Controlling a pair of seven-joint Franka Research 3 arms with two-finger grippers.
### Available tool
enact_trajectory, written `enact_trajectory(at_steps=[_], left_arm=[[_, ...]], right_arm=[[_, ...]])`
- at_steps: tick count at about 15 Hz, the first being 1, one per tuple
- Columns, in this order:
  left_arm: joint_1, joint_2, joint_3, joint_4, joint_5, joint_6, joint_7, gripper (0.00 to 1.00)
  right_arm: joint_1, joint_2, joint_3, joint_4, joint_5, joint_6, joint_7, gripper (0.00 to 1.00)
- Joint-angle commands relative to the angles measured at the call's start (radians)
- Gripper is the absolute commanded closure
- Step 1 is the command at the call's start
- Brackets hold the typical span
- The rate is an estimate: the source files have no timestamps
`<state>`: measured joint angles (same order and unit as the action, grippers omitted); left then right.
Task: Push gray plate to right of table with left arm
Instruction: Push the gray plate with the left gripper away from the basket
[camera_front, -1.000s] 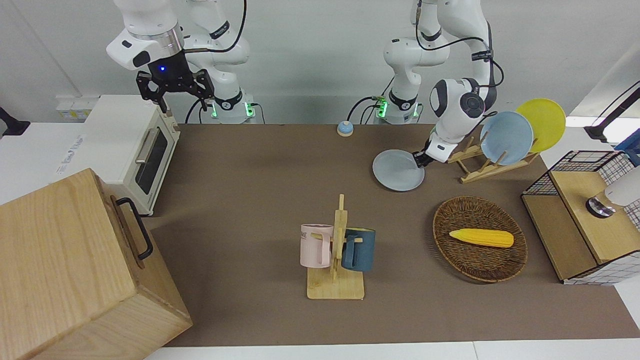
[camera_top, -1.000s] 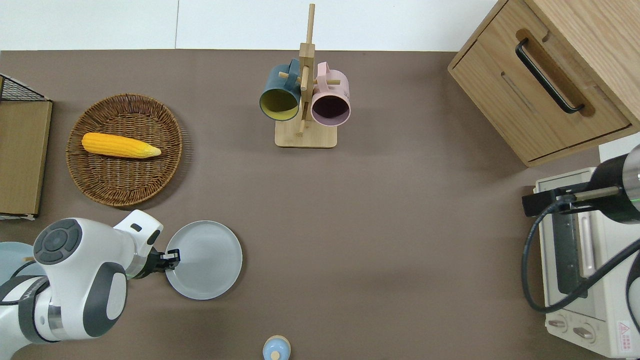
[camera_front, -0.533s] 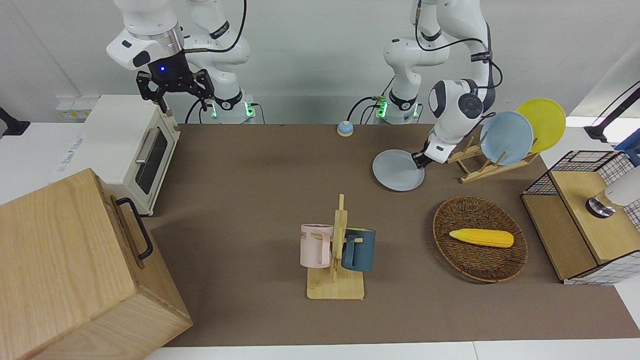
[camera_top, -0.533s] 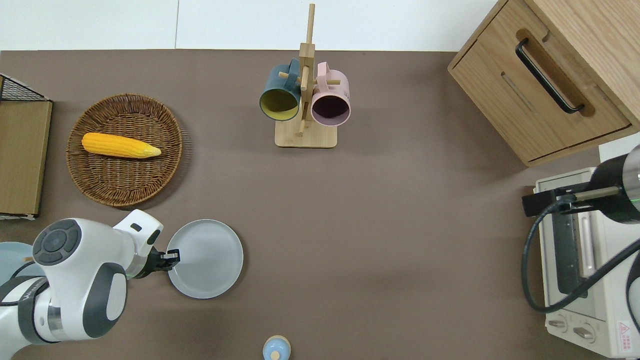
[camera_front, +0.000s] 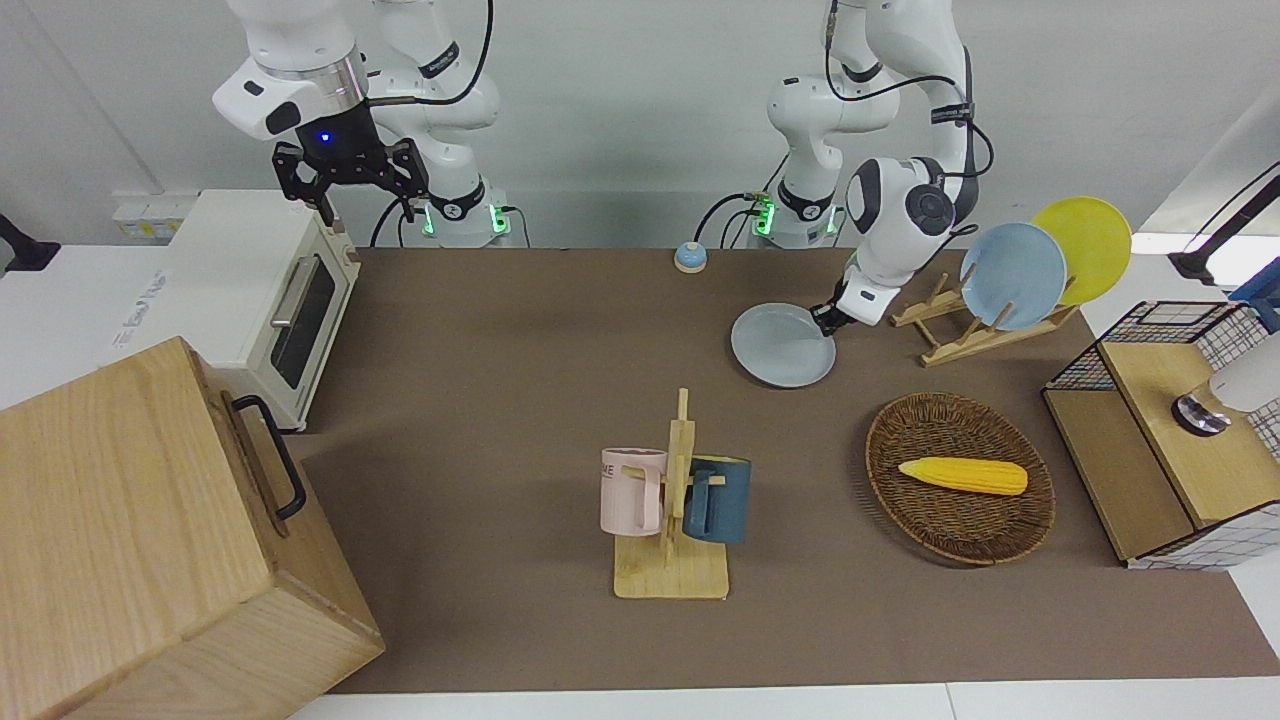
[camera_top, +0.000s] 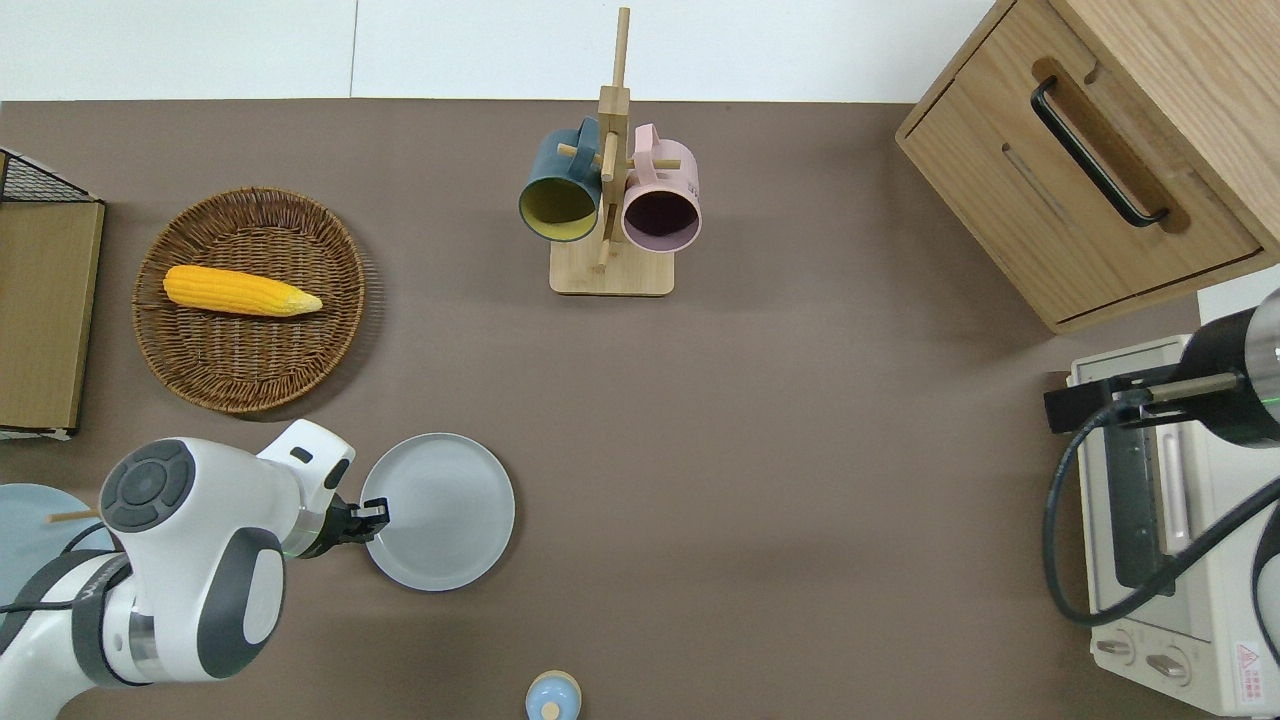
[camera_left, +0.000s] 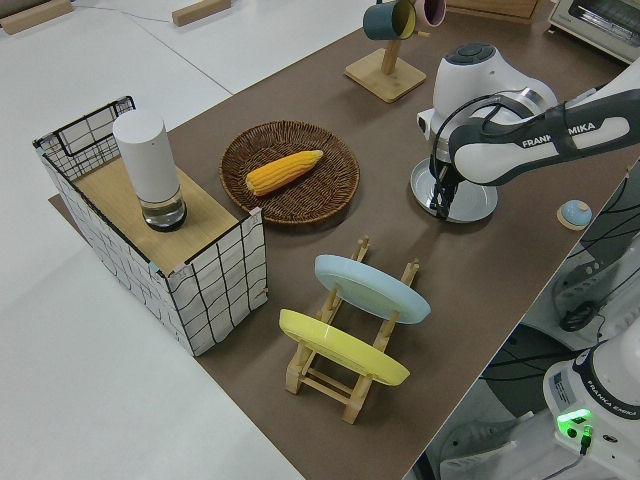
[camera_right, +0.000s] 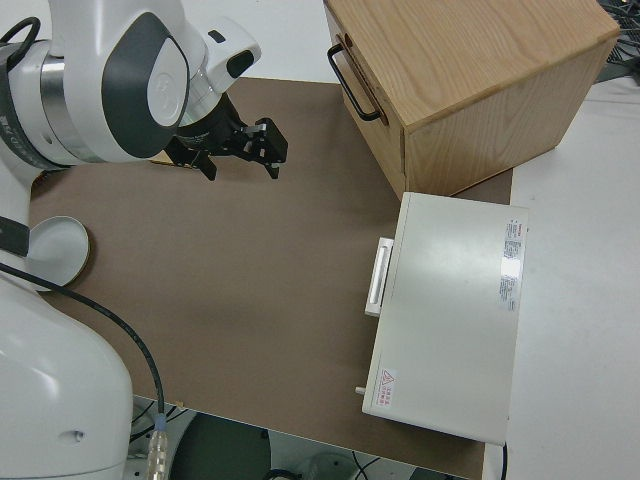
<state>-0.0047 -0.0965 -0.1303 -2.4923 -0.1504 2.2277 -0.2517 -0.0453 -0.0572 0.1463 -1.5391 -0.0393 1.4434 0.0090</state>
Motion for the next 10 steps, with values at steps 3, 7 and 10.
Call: enact_trajectory(at_steps=[3,7,10], left_arm=[[-0.024,0.004,-0.074,-0.017,-0.078,0.026,-0.064,1.0],[-0.069,0.006,-0.126,-0.016,-0.138,0.035,-0.104,1.0],[-0.103,0.012,-0.161,-0.014,-0.149,0.07,-0.149,1.0]], right_arm=[[-0.007,-0.007,0.001,-0.004,0.002,-0.001,-0.02,0.005],[-0.007,-0.007,0.001,-0.004,0.002,-0.001,-0.02,0.005],[-0.007,-0.007,0.001,-0.004,0.002,-0.001,-0.02,0.005]])
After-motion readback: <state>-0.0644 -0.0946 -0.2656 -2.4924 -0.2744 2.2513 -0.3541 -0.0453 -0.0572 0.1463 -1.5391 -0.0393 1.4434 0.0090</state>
